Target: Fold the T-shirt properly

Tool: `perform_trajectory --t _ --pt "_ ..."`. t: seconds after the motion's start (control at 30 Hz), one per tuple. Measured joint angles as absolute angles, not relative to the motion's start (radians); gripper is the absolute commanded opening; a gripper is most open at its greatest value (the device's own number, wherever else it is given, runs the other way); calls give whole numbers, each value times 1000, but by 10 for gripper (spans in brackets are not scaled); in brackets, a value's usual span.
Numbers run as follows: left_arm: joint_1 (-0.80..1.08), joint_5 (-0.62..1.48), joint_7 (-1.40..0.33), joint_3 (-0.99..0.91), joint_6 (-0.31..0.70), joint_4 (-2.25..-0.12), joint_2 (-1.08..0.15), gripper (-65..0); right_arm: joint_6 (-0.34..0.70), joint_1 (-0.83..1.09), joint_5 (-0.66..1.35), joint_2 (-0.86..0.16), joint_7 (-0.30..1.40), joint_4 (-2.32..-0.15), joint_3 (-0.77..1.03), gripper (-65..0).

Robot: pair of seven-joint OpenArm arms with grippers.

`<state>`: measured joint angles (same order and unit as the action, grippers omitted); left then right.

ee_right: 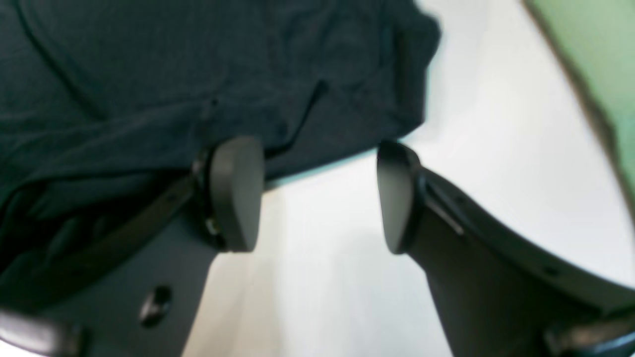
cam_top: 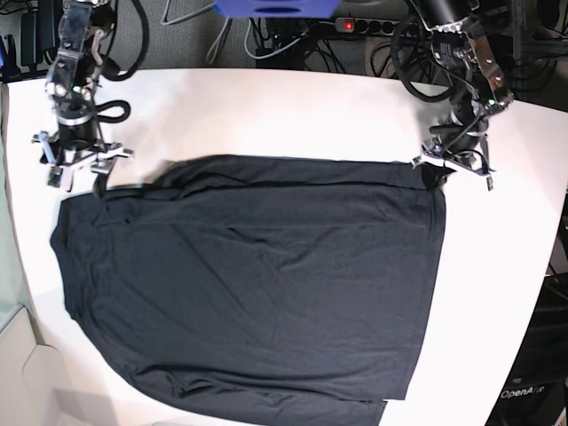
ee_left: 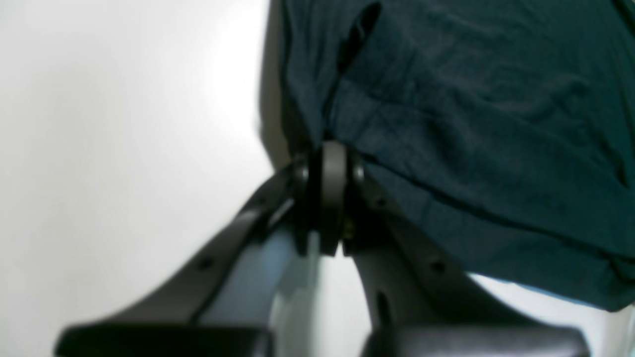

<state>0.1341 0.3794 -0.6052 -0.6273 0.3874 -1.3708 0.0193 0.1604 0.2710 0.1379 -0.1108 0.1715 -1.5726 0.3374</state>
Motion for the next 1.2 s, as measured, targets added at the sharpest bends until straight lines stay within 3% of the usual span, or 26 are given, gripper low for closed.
perform_trajectory --t 0.37,0.9,1.2 --pt "136 379 -606 -627 389 -1373 19 -650 161 250 139 -147 172 -1530 334 -277" --pt "138 379 -609 -627 390 -1374 12 -650 160 176 139 95 173 -1531 469 -277" --pt "139 380 -617 -627 390 -1374 -3 -650 161 31 155 119 447 -1472 607 -277"
